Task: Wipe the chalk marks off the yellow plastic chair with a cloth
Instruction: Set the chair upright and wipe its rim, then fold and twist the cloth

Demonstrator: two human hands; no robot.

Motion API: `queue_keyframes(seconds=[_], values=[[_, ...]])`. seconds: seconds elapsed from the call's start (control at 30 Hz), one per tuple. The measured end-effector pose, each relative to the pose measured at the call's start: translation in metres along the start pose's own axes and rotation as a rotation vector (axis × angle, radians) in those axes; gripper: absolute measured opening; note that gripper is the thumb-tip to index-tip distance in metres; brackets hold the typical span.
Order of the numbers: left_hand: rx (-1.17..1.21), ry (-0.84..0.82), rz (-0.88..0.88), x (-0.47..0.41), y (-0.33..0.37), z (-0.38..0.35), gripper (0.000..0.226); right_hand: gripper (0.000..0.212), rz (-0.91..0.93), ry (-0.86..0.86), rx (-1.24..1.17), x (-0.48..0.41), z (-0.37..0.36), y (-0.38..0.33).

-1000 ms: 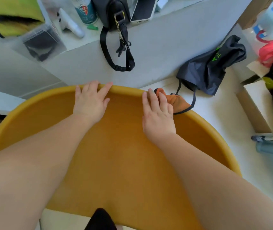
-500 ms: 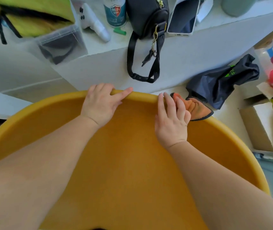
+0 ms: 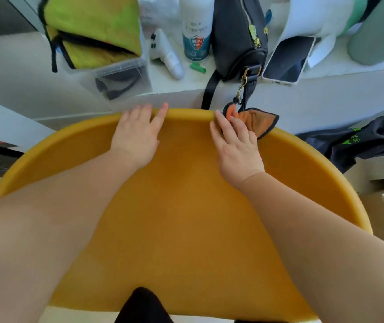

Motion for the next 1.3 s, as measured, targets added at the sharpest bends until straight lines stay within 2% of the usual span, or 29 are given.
queue_keyframes(seconds=[0.07,0.13,0.3,0.43,0.5,0.6,0.67,0.73,0.8,0.87,1.0,1.03,1.1,1.17,1.3], values=[[-0.021,-0.102,0.076,0.008,0.001,-0.005,0.116,0.071,0.033,-0.038,0.001,-0.012,0.008,-0.004],[0.063,-0.133,0.128,0.01,0.004,-0.009,0.124,0.069,0.042,-0.052,-0.026,-0.025,0.015,-0.008],[0.295,-0.13,0.202,0.009,0.006,-0.007,0.118,0.062,-0.068,0.033,-0.33,-0.03,0.017,-0.014],[0.41,-0.127,0.214,0.021,0.006,0.013,0.104,0.047,-0.113,0.072,-0.601,-0.004,0.044,-0.032],[0.587,-0.117,0.21,0.039,0.015,0.032,0.1,0.043,-0.137,0.084,-0.712,0.013,0.069,-0.04],[1.117,-0.112,0.193,0.078,0.044,0.058,0.096,0.04,-0.151,0.079,-0.778,0.042,0.108,-0.053],[1.333,-0.089,0.181,0.107,0.06,0.075,0.084,0.04,-0.132,0.039,-0.805,0.065,0.137,-0.065],[1.373,-0.097,0.171,0.131,0.069,0.094,0.053,0.038,-0.174,-0.053,-0.858,0.087,0.166,-0.075],[1.309,-0.136,0.129,0.154,0.074,0.115,0.023,0.036,-0.297,-0.162,-0.874,0.111,0.191,-0.082],[1.297,-0.148,0.114,0.176,0.075,0.134,0.006,0.036,-0.386,-0.205,-0.867,0.133,0.213,-0.088],[1.521,-0.148,0.083,0.216,0.074,0.179,0.003,0.017,-0.539,-0.198,-0.99,0.177,0.254,-0.092],[1.546,-0.15,0.081,0.224,0.073,0.189,0.008,0.022,-0.547,-0.206,-1.003,0.189,0.261,-0.093],[1.552,-0.142,0.071,0.234,0.069,0.207,0.021,0.034,-0.505,-0.229,-0.91,0.215,0.271,-0.094],[1.553,-0.135,0.025,0.238,0.068,0.227,0.024,0.017,-0.492,-0.227,-0.775,0.238,0.277,-0.096],[1.471,-0.198,-0.107,0.242,0.085,0.256,0.025,0.007,-0.616,-0.188,-0.663,0.275,0.289,-0.086]])
Point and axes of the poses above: each hand's wrist, its own x-axis away from the middle knuckle, its own z-axis out of the back of the hand, y = z × x, the point moved 4 cm from there along -x, towards the middle knuckle, and after that the axes turned 8 degrees about -z, right-handed, at the moved point
